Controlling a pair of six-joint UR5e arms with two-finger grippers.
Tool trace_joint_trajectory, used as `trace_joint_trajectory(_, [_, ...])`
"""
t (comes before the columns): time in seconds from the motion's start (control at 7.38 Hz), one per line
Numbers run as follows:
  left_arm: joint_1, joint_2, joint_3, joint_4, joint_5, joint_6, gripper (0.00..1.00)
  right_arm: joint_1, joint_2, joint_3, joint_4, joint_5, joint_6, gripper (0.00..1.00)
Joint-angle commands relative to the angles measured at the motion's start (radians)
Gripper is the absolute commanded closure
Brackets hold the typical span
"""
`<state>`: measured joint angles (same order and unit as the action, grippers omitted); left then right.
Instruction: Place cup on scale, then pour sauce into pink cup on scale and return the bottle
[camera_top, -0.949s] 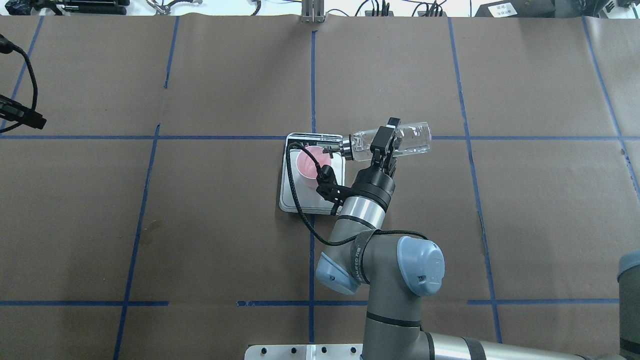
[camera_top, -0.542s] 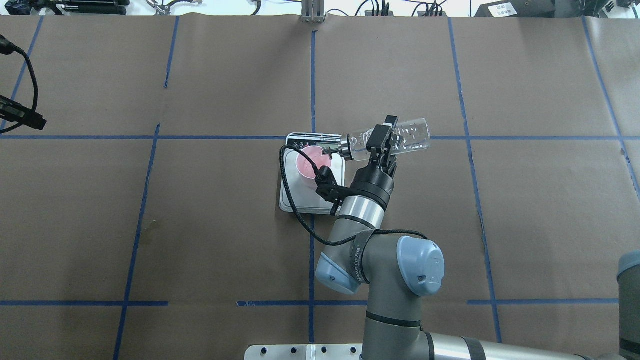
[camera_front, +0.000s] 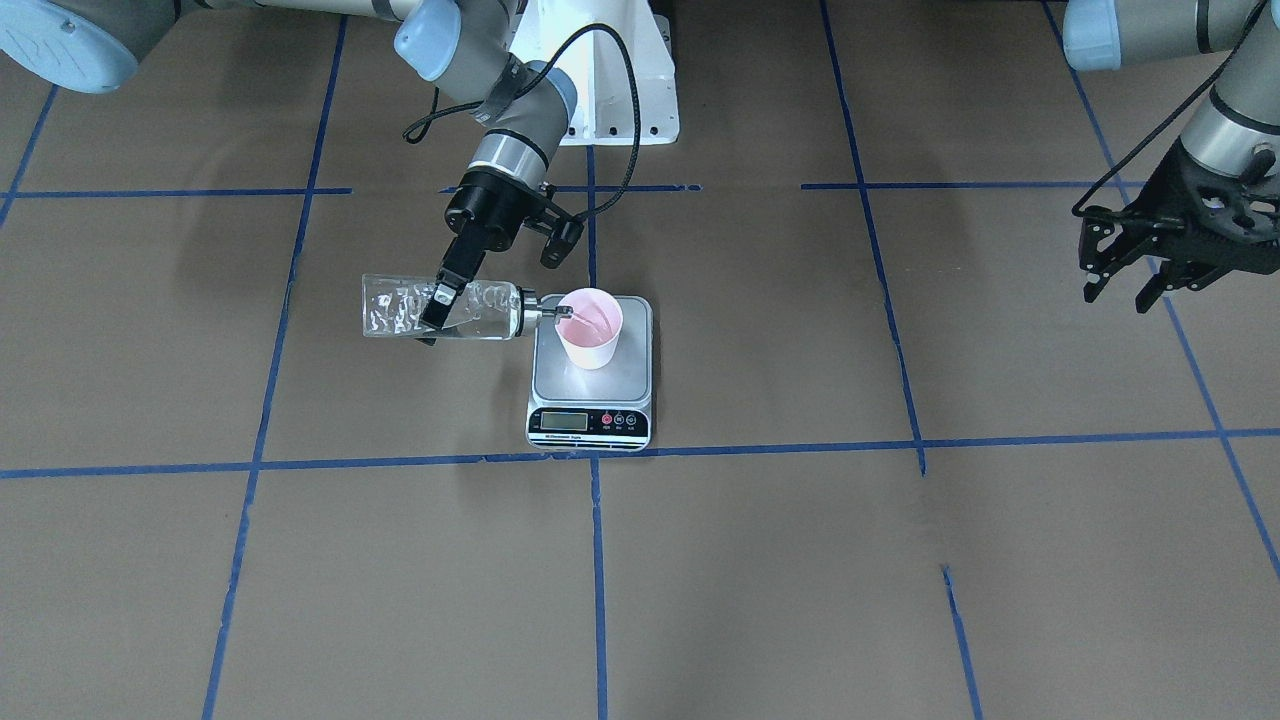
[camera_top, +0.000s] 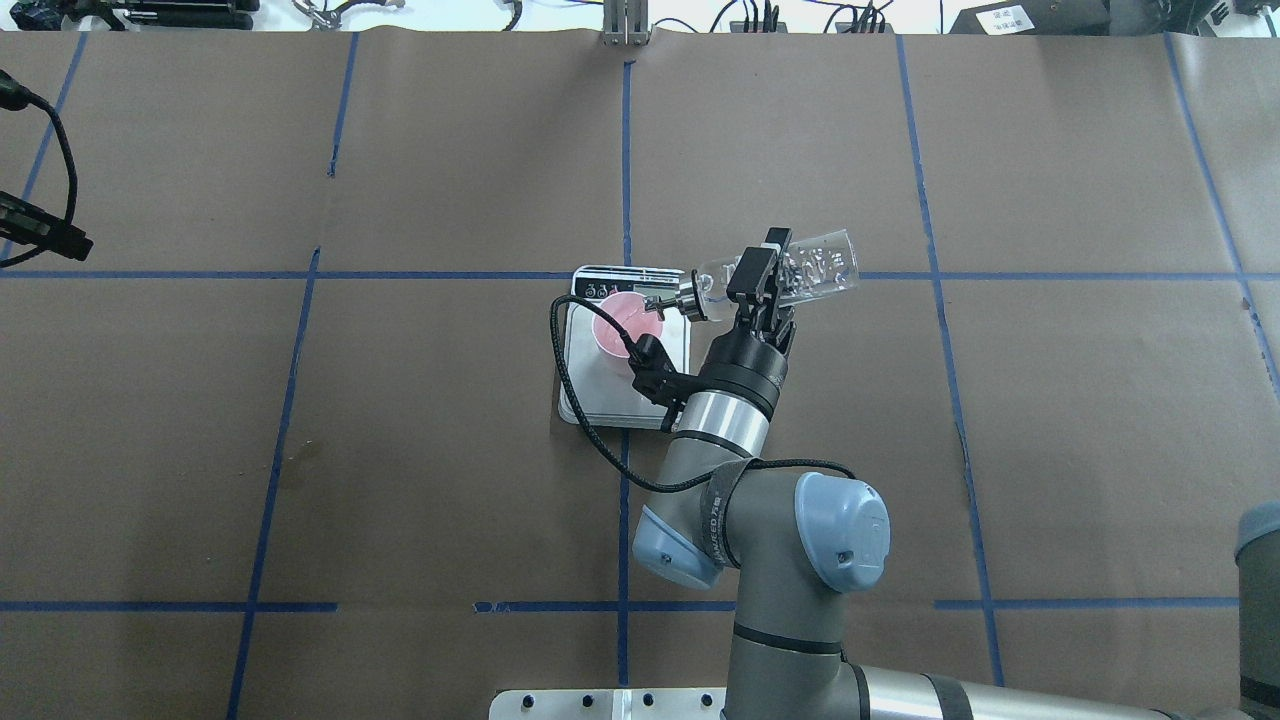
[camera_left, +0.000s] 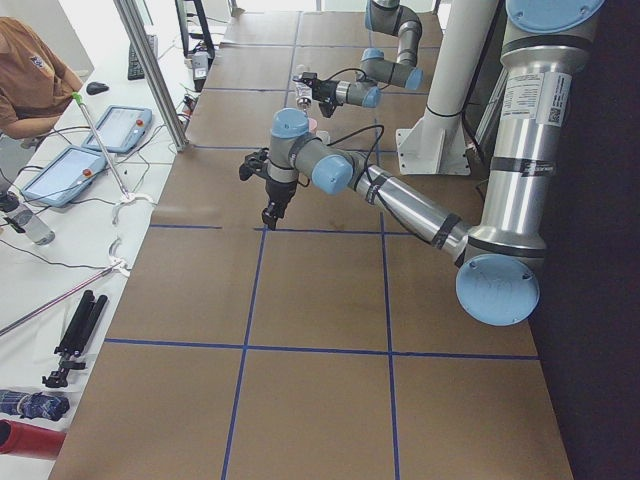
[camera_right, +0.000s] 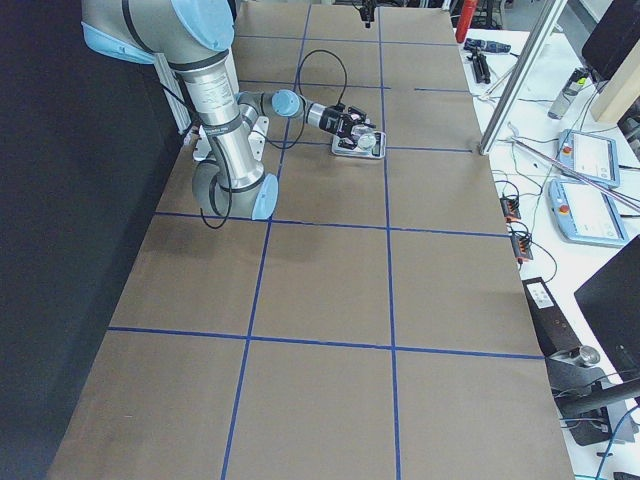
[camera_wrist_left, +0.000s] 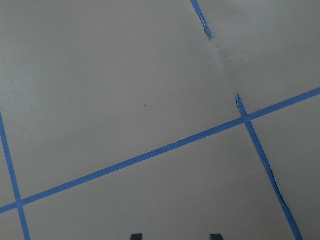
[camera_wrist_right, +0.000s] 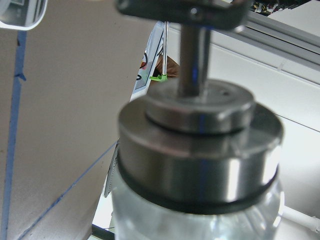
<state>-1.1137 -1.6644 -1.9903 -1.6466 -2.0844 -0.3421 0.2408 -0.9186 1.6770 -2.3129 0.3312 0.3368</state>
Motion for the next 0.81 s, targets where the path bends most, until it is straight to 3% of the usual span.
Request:
trace_joint_trajectory(0.0, [0.0, 0.0, -0.001, -0.001, 0.001, 0.0, 0.45, 0.002, 0.001, 0.013, 0.012, 0.002, 0.016, 1.0])
trace_joint_trajectory(0.27, [0.0, 0.0, -0.002, -0.001, 0.001, 0.0, 0.45, 0.003, -0.037, 0.056, 0.068, 0.015, 0.187, 1.0])
trace_joint_trajectory(0.68, [0.0, 0.0, -0.01, -0.001, 0.001, 0.0, 0.45, 0.005, -0.087, 0.053, 0.269, 0.049, 0.308, 1.0])
